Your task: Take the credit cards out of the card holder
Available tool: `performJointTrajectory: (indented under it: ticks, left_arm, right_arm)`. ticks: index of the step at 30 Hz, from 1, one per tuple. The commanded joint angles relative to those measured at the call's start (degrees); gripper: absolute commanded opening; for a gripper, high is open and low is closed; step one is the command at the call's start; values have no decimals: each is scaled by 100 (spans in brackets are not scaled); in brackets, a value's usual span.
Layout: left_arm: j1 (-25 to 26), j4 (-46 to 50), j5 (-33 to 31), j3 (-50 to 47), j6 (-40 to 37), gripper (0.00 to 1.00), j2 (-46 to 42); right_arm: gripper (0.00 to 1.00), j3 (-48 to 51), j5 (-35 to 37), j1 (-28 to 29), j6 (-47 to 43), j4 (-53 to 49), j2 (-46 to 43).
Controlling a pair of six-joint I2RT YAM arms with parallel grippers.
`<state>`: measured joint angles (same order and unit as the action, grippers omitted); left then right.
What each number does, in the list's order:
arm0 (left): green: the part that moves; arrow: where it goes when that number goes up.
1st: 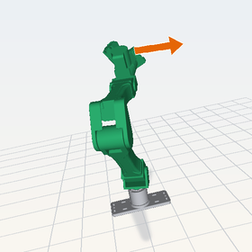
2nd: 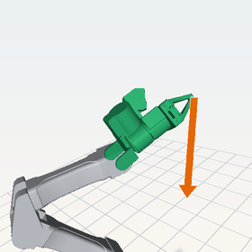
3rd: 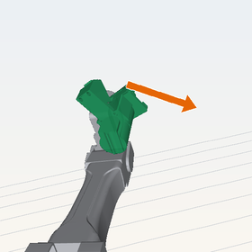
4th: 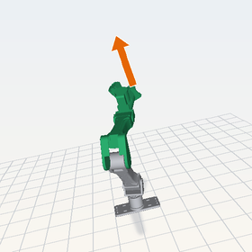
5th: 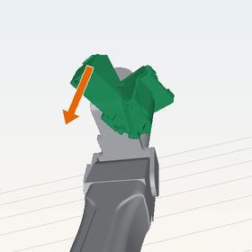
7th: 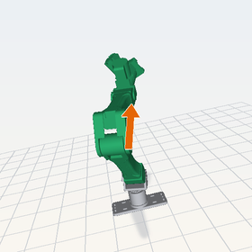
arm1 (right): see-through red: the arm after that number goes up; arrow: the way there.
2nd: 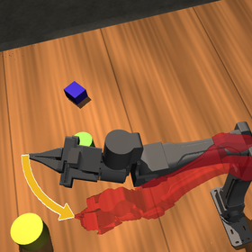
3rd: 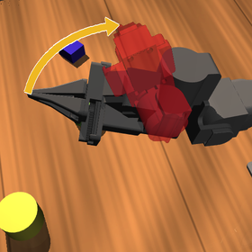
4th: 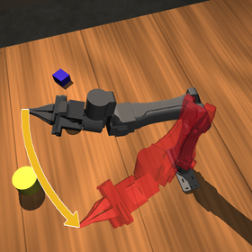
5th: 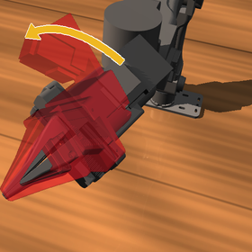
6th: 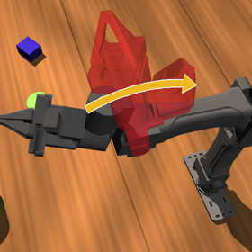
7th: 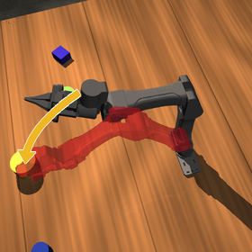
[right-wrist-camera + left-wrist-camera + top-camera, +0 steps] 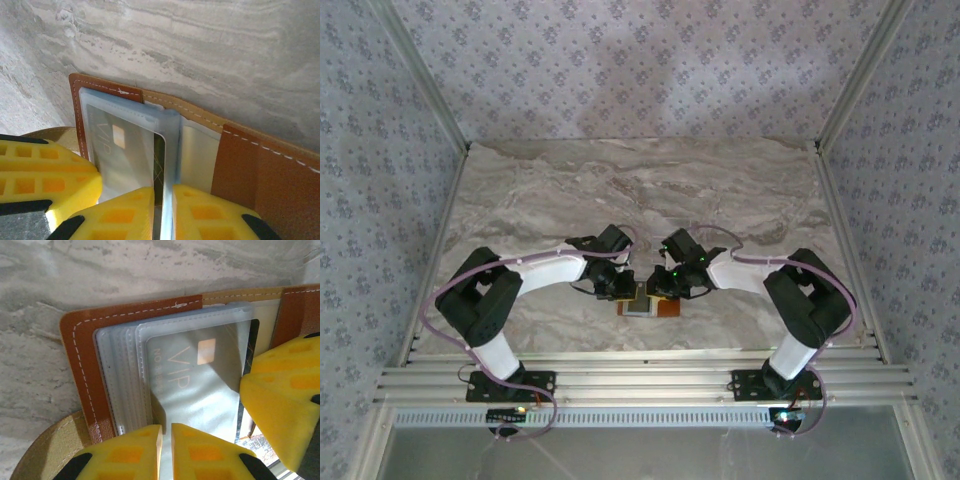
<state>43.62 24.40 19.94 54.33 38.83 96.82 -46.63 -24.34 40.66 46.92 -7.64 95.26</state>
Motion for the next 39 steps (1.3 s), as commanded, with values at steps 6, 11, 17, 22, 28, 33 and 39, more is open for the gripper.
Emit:
performJointTrajectory:
  ticks: [6,11,17,22,28,33,39]
  left_arm:
    - [31,143,-26,-49,-78,15,153]
    - [30,221,-125,-46,-89,16,114]
    - [32,281,-202,-84,-55,16,102]
    - [32,278,-237,-129,-11,16,55]
    - [33,265,-229,-126,-1,16,52]
    - [27,264,-185,-107,-22,14,126]
    - [32,370,-171,-23,-40,9,309]
  right_arm:
    - [11,84,28,84,129,123,111]
    - [8,92,210,70,68,-118,7]
    - [4,245,419,-38,39,-292,-323]
    - [2,286,485,-94,22,-378,-446]
    - [0,293,655,-97,80,-500,-578]
    - [9,395,491,-94,205,-186,-619]
    - [19,655,-39,-142,467,580,-443]
